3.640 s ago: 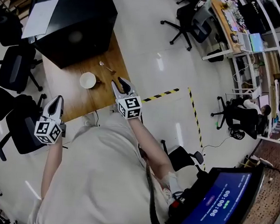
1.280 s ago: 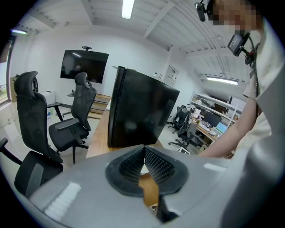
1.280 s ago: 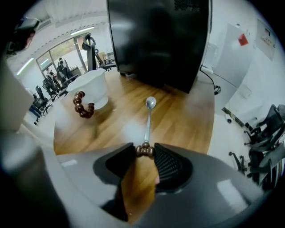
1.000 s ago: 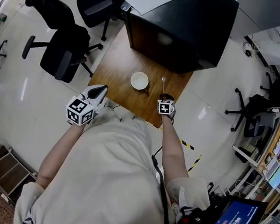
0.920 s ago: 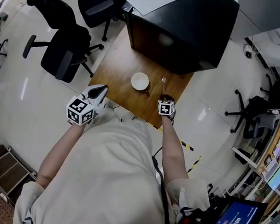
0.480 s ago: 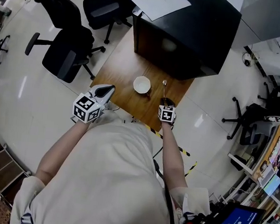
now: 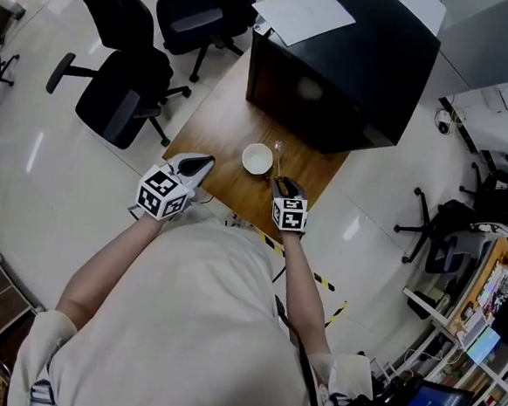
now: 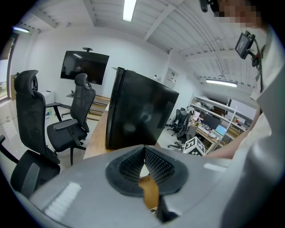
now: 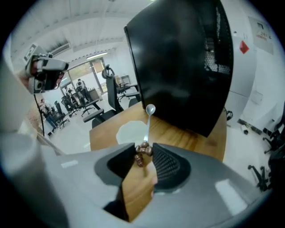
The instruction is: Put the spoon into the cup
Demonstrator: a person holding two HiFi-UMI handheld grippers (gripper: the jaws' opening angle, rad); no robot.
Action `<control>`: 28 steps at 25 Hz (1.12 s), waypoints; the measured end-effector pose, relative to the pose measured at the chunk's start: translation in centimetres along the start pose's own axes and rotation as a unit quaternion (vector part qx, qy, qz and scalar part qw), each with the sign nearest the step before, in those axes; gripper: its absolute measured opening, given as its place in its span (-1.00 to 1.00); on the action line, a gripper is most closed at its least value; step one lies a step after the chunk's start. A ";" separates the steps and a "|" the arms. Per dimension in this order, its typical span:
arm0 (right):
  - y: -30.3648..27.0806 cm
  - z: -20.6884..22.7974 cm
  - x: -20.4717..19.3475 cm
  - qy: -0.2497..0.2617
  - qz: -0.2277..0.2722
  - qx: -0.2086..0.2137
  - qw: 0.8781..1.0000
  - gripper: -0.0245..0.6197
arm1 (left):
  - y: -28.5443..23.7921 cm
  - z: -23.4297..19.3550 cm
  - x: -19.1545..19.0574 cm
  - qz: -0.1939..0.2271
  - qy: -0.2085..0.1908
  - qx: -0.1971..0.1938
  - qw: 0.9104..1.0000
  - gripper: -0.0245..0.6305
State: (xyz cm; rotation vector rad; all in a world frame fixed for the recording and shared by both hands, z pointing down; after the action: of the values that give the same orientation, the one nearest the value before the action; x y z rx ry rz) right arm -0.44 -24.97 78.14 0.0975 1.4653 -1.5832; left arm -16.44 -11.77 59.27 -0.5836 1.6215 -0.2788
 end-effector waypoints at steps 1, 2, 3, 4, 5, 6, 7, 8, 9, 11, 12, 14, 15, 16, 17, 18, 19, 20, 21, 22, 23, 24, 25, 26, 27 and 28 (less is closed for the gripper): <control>-0.3 -0.6 -0.1 0.007 -0.007 0.006 1.000 -0.54 | 0.0 -0.1 0.1 0.001 -0.001 0.000 1.000 -0.93; -0.5 -1.2 -0.4 0.012 -0.016 0.011 1.000 -0.54 | 0.0 -0.1 0.1 0.002 -0.002 0.000 1.000 -0.93; -0.7 -1.7 -0.7 0.015 -0.025 0.016 0.999 -0.54 | 0.1 -0.1 0.0 0.002 -0.002 -0.001 1.000 -0.93; -0.8 -2.1 -1.1 0.016 -0.035 0.019 0.999 -0.54 | 0.2 0.0 -0.1 0.001 -0.002 -0.001 1.000 -0.93; -0.9 -2.3 -1.4 0.018 -0.044 0.021 0.999 -0.54 | 0.2 0.1 -0.2 0.001 -0.001 -0.001 1.000 -0.93; -1.0 -2.5 -1.6 0.020 -0.052 0.022 0.998 -0.53 | 0.3 0.1 -0.3 0.001 -0.001 -0.002 1.000 -0.93; -1.2 -2.5 -1.7 0.023 -0.059 0.021 0.998 -0.53 | 0.3 0.0 -0.3 0.002 -0.002 -0.001 1.000 -0.93; -1.4 -2.5 -1.9 0.025 -0.065 0.020 0.997 -0.53 | 0.4 0.0 -0.3 0.002 -0.002 -0.001 1.000 -0.93; -1.6 -2.6 -2.0 0.027 -0.072 0.018 0.997 -0.53 | 0.5 -0.2 -0.3 0.003 -0.001 0.000 1.000 -0.93; -1.9 -2.6 -2.1 0.031 -0.082 0.015 0.996 -0.53 | 0.6 -0.4 -0.4 0.005 0.001 0.002 1.000 -0.93; -2.0 -2.6 -2.1 0.032 -0.085 0.013 0.996 -0.53 | 0.7 -0.5 -0.4 0.006 0.002 0.003 1.000 -0.93; -2.1 -2.8 -2.2 0.037 -0.090 0.011 0.995 -0.53 | 0.9 -0.7 -0.5 0.006 0.005 0.005 1.000 -0.93; -2.1 -2.9 -2.2 0.040 -0.093 0.011 0.995 -0.53 | 1.0 -0.7 -0.5 0.006 0.007 0.005 1.000 -0.93; -2.2 -3.0 -2.3 0.044 -0.095 0.009 0.994 -0.53 | 1.1 -0.8 -0.6 0.005 0.007 0.006 1.000 -0.93; -2.2 -3.0 -2.3 0.048 -0.098 0.009 0.994 -0.53 | 1.1 -0.8 -0.6 0.005 0.007 0.006 1.000 -0.93; -2.2 -3.1 -2.3 0.053 -0.101 0.008 0.993 -0.53 | 1.1 -0.8 -0.6 0.005 0.006 0.005 1.000 -0.93; -2.3 -3.2 -2.4 0.058 -0.105 0.009 0.993 -0.53 | 1.1 -0.8 -0.6 0.006 0.005 0.004 1.000 -0.93; -2.3 -3.3 -2.4 0.062 -0.108 0.009 0.992 -0.53 | 1.2 -0.8 -0.6 0.007 0.004 0.003 1.000 -0.93; -2.3 -3.3 -2.4 0.065 -0.111 0.010 0.992 -0.53 | 1.2 -0.8 -0.5 0.008 0.004 0.003 1.000 -0.93; -2.3 -3.4 -2.4 0.067 -0.113 0.011 0.991 -0.53 | 1.2 -0.8 -0.5 0.008 0.004 0.002 1.000 -0.93; -2.3 -3.4 -2.4 0.067 -0.114 0.010 0.991 -0.53 | 1.3 -0.8 -0.5 0.009 0.004 0.002 1.000 -0.93; -2.3 -3.3 -2.4 0.066 -0.116 0.010 0.991 -0.53 | 1.3 -0.8 -0.6 0.009 0.005 0.002 1.000 -0.93; -2.4 -3.3 -2.4 0.065 -0.117 0.009 0.991 -0.53 | 1.3 -0.9 -0.6 0.010 0.006 0.003 1.000 -0.93; -2.4 -3.3 -2.4 0.066 -0.118 0.009 0.991 -0.53 | 1.4 -1.0 -0.7 0.010 0.006 0.003 1.000 -0.93; -2.5 -3.4 -2.4 0.066 -0.118 0.010 0.991 -0.53 | 1.4 -1.1 -0.7 0.011 0.007 0.004 1.000 -0.93; -2.6 -3.4 -2.3 0.066 -0.118 0.010 0.991 -0.53 | 1.4 -1.2 -0.8 0.011 0.008 0.005 1.000 -0.93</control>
State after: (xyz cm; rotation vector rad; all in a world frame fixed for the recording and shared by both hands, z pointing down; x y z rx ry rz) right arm -2.64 -21.34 80.55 0.0426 1.6115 -1.8120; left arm -17.86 -10.41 59.44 -0.5555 1.6406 -0.2761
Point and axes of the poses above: the fingertips, and each gripper's own axes: y backward along the fingers, z to its right, x out of its top, the point moved 1 cm from there along y, backward along the fingers, and after that the axes turned 12 degrees about -y, right-handed, at the moved point
